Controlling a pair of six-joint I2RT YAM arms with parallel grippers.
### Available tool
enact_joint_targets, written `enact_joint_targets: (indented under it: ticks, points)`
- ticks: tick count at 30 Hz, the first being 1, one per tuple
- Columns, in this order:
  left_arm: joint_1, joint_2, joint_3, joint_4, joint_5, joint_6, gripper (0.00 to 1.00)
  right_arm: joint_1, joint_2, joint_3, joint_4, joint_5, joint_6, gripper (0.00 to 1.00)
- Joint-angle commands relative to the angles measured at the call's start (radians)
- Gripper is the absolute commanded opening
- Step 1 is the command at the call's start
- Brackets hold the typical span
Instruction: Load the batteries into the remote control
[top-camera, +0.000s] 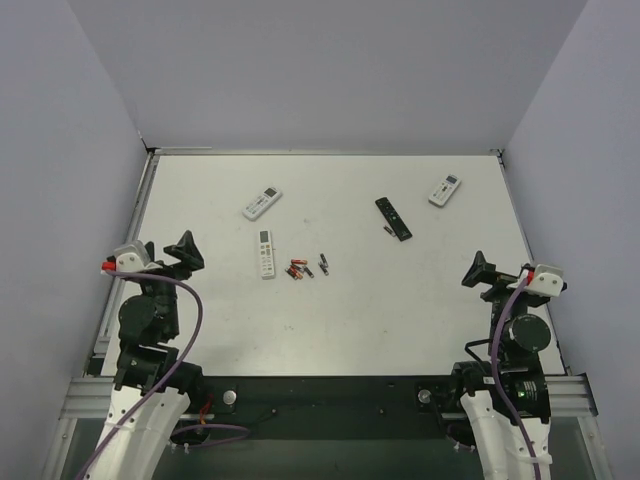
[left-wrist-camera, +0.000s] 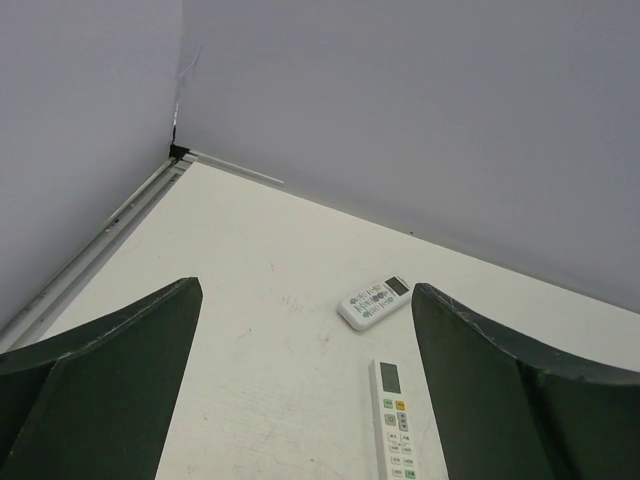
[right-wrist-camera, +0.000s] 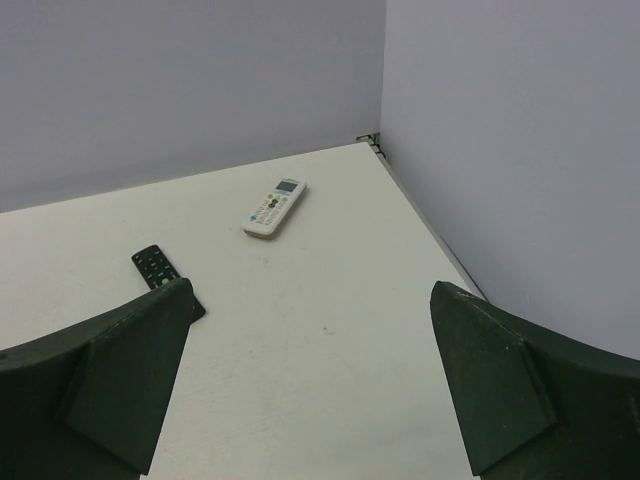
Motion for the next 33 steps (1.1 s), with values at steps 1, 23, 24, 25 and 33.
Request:
enact_joint_targets:
  ticks: [1,23,24,25,33]
  points:
    - [0.012,0.038,0.015,0.029,0.025,-0.028,0.97,0.012,-0.023,-0.007,0.037,0.060,0.011,1.00]
    - [-0.011,0.076,0.062,-0.041,-0.006,-0.031,0.97,0.014,1.027,0.628,-0.406,-0.325,0.327,1.00]
    - [-0.020,0.075,0.062,-0.044,-0.007,-0.026,0.97,0.015,1.132,0.661,-0.420,-0.338,0.309,1.00]
    - [-0.032,0.073,0.062,-0.044,-0.009,-0.025,0.97,0.015,1.183,0.695,-0.449,-0.345,0.304,1.00]
    - [-0.082,0.061,0.060,-0.049,-0.029,-0.008,0.97,0.053,1.663,1.054,-0.492,-0.401,0.114,0.91]
